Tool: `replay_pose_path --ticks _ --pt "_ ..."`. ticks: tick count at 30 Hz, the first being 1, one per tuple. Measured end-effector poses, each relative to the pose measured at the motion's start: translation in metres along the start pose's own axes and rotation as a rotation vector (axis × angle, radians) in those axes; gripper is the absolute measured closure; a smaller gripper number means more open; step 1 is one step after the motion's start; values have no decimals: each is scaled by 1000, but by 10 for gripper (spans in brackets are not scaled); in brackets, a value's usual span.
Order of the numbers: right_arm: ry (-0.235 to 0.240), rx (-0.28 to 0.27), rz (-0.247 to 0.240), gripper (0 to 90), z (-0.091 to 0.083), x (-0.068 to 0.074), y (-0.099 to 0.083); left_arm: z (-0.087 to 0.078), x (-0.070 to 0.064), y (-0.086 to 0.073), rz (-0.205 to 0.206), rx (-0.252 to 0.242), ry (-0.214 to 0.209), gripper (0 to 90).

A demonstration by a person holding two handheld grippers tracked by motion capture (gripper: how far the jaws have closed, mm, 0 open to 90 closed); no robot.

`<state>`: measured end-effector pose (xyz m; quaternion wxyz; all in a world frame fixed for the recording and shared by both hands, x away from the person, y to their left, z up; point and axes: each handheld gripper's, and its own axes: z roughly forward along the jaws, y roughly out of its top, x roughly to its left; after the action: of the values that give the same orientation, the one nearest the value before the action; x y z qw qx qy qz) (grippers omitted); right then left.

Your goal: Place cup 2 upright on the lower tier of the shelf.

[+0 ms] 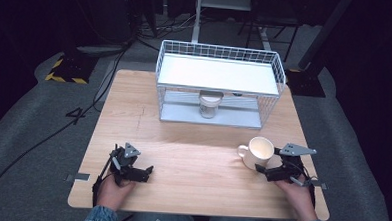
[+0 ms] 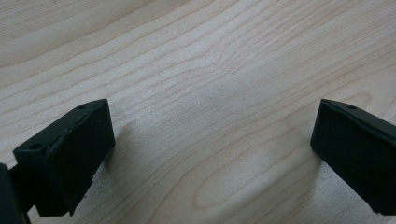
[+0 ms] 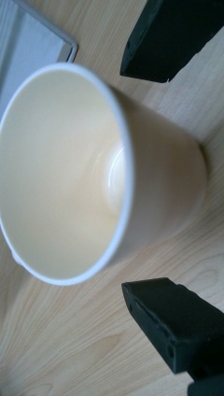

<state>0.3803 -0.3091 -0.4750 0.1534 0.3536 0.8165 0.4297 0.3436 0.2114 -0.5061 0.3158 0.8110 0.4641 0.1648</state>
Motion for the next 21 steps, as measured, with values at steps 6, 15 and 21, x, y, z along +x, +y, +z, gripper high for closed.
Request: replay_pose_path --ticks 6,15,21 --pt "-1 -25 -9 1 14 0 4 0 -1 0 -10 3 5 1" --pt "13 -73 18 48 24 -3 6 -1 -2 -2 -13 1 9 2" --pt "7 -69 -1 71 27 -2 5 -1 -2 -1 -13 1 9 2"
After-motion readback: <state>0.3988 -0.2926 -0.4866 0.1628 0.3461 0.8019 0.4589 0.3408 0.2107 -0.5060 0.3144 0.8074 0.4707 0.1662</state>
